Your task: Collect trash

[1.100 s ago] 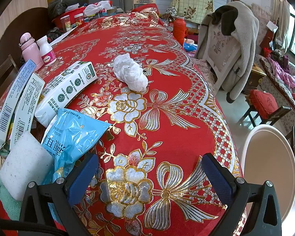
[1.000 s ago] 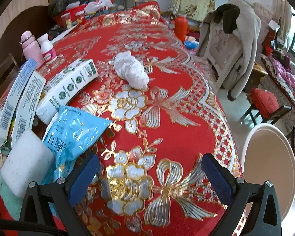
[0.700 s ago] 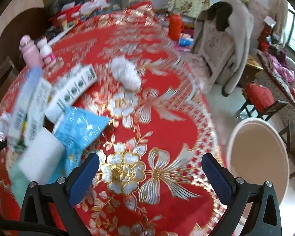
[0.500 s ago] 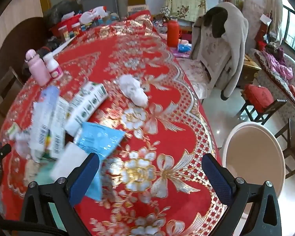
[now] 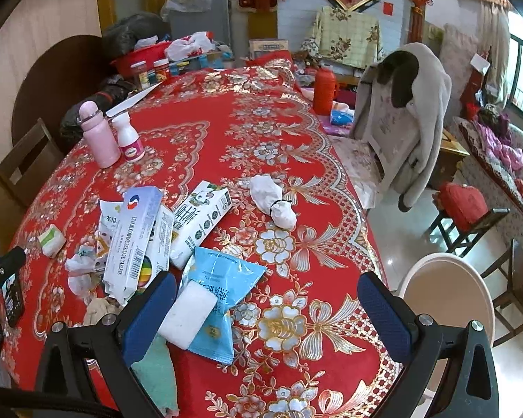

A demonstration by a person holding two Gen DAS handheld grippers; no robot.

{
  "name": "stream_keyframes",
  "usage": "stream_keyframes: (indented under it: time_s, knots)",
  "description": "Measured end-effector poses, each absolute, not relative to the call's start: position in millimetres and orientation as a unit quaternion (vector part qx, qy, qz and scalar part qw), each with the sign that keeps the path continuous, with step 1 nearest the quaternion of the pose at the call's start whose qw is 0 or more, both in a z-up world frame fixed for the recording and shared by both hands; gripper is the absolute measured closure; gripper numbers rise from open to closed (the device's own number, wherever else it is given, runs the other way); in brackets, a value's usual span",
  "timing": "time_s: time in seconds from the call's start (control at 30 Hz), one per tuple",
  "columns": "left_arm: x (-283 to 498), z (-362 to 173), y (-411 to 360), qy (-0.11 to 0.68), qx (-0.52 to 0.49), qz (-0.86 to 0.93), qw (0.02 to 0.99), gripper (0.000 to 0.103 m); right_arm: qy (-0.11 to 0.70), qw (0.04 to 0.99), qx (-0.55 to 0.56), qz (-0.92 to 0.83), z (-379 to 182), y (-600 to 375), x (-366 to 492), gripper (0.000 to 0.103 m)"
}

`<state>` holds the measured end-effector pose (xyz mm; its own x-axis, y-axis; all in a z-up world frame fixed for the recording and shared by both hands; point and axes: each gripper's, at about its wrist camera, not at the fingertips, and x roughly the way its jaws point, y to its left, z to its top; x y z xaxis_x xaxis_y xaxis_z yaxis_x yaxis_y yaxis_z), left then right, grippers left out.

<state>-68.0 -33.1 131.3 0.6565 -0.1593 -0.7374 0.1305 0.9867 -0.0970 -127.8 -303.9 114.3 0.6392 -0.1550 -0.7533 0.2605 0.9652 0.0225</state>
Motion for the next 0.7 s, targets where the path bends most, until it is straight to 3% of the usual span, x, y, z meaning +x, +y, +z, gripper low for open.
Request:
stream_keyframes:
  time_s: [0.7]
  knots:
    - [-63,123,-51,0.427,0.002,-0.094,0.899,0.001,0.426,0.893,0.067,-0.131,111,-335,-121,0.0]
